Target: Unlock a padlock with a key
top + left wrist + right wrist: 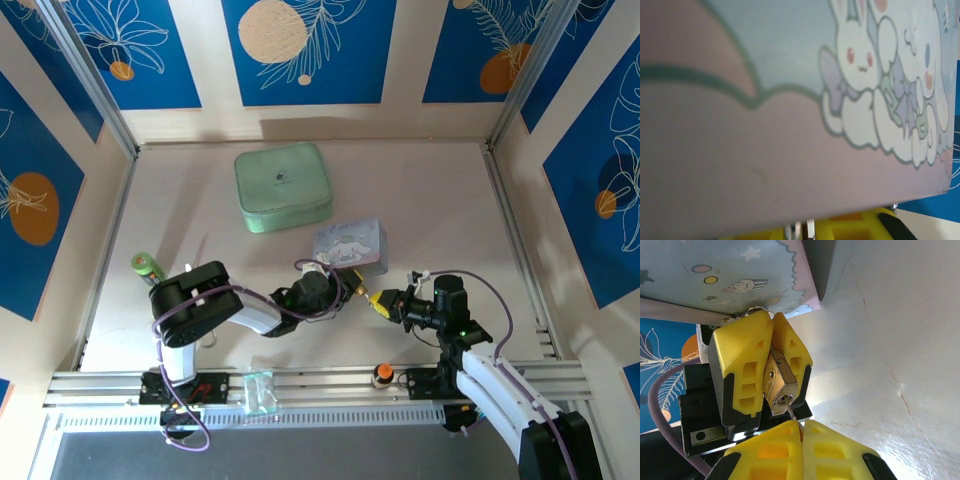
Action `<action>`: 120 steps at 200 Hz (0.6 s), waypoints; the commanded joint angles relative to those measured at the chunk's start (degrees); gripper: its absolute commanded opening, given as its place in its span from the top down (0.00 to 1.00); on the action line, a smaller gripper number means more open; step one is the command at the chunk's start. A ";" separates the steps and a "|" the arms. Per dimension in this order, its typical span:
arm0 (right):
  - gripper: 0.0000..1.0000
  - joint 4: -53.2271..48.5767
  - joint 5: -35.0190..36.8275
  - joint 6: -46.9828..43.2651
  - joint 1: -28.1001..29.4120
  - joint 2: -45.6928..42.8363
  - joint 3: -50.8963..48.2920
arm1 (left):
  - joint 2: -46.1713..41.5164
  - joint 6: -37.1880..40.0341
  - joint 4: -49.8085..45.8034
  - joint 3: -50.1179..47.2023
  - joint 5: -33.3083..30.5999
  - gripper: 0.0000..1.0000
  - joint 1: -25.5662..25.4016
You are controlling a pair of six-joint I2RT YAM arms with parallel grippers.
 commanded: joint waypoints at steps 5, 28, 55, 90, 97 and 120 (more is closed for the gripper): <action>1.00 2.58 0.89 2.55 -0.28 -0.50 -0.99 | -0.40 -1.12 3.48 -0.49 1.44 1.00 -0.68; 1.00 3.31 2.92 4.61 0.66 -1.72 -1.35 | -1.14 -0.99 1.93 -0.60 0.72 1.00 -1.33; 1.00 4.79 6.54 6.72 4.26 -2.24 -1.48 | -0.52 -1.88 2.69 0.32 0.50 1.00 -1.79; 1.00 5.91 10.60 8.00 8.28 -1.77 -1.14 | -1.51 -0.74 -0.57 2.03 0.43 1.00 -2.36; 1.00 5.99 10.97 8.16 8.33 -1.48 -1.28 | -1.37 -1.06 0.71 1.77 0.38 1.00 -2.48; 1.00 8.88 10.02 9.39 6.36 0.68 -2.54 | -1.27 -1.68 3.78 1.18 0.46 1.00 -2.74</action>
